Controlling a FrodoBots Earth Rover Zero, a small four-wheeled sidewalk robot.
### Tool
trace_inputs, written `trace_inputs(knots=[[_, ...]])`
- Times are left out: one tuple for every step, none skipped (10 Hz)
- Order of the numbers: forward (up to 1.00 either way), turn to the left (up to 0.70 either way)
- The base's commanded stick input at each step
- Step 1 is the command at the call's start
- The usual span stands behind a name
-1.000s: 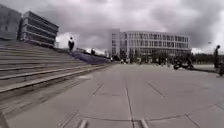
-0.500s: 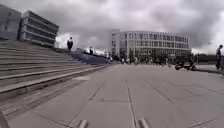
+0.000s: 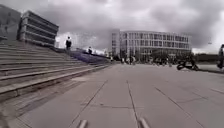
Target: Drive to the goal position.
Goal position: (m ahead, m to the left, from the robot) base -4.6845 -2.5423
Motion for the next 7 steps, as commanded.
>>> trace_inputs(knots=[[0.5, 0.0], [0.5, 0.0], [0.5, 0.0], [0.5, 0.0], [0.5, 0.0], [0.5, 0.0], [0.5, 0.0]])
